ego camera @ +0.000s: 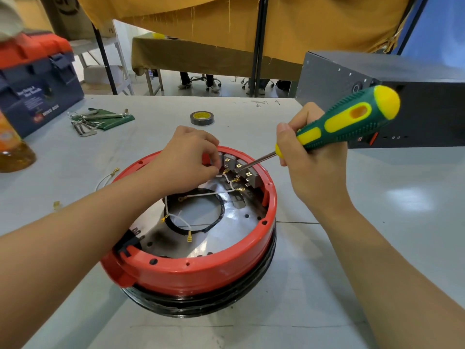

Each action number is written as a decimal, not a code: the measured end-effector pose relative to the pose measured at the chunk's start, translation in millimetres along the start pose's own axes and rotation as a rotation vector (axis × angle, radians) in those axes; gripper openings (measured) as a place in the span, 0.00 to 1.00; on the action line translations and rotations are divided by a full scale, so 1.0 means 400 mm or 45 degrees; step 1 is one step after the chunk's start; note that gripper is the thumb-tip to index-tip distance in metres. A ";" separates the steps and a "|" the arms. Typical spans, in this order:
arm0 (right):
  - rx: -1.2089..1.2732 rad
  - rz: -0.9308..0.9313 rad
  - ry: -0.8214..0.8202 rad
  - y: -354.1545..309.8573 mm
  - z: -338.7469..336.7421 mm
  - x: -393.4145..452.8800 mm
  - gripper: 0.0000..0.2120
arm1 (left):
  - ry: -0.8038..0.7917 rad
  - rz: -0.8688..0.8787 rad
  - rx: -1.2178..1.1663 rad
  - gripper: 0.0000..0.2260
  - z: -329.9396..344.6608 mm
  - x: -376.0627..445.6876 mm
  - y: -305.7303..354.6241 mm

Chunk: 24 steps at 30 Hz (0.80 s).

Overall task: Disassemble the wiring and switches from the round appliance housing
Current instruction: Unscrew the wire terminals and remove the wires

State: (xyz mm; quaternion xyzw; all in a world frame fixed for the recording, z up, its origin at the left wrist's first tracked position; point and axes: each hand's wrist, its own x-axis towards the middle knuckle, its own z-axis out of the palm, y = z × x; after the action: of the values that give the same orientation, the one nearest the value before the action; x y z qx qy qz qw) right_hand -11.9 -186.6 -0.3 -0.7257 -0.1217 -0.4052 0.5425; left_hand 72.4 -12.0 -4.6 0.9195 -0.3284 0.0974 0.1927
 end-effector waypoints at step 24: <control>-0.133 -0.066 -0.043 -0.012 0.008 0.010 0.17 | -0.125 0.020 0.001 0.02 0.022 -0.003 0.014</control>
State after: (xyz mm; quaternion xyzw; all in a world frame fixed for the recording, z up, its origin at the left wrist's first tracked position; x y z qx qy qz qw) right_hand -10.8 -183.2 5.6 -0.7564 -0.1284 -0.4126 0.4911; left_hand 68.3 -18.9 -11.2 0.9208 -0.3444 0.0538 0.1751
